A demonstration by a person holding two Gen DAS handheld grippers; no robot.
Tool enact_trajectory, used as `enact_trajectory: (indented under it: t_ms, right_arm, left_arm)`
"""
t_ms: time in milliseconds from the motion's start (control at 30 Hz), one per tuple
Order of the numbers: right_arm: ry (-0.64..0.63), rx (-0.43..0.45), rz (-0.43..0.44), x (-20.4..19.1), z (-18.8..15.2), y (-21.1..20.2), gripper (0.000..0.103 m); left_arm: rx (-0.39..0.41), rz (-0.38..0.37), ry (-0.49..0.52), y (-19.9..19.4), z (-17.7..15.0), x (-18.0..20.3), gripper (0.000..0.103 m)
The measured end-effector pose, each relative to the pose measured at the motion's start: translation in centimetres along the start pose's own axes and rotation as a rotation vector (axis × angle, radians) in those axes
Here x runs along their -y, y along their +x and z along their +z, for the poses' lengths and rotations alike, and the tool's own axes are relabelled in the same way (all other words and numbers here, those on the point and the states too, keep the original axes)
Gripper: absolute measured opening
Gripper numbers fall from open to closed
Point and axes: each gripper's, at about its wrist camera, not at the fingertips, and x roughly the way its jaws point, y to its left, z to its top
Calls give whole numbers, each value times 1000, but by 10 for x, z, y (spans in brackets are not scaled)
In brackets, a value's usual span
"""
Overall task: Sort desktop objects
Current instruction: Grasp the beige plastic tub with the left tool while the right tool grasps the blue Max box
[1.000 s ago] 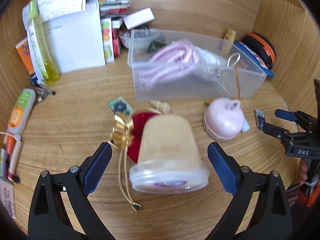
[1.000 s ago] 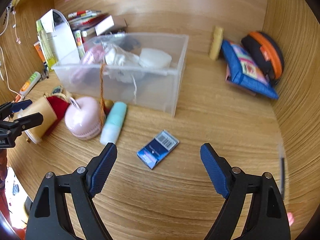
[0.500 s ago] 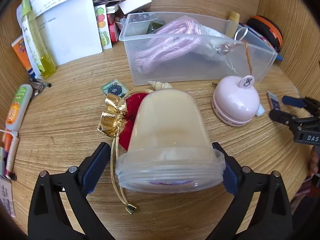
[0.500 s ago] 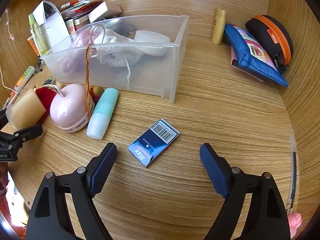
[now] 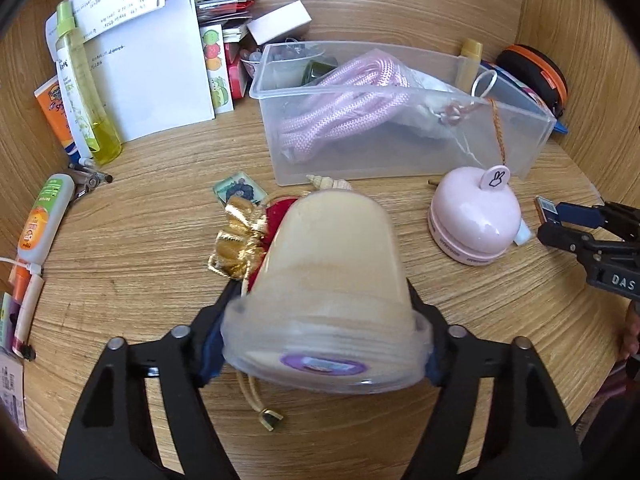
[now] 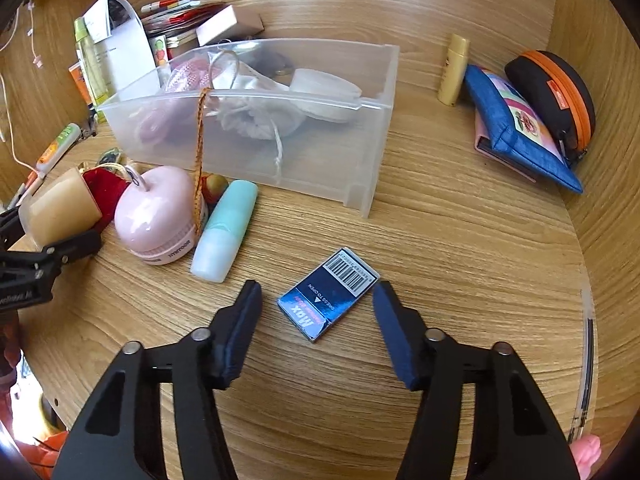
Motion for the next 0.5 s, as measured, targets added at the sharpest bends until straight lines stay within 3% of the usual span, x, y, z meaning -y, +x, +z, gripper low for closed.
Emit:
enact_trajectory:
  t_ms: [267,500]
  right_arm:
    - [0,13,2,0,0,-1,27]
    - [15,19,23,3,-2,-3,26]
  left_arm:
    - [-1,-20,-24,0,3,-7,69]
    - [18,-9,-55,-7,6,-17,69]
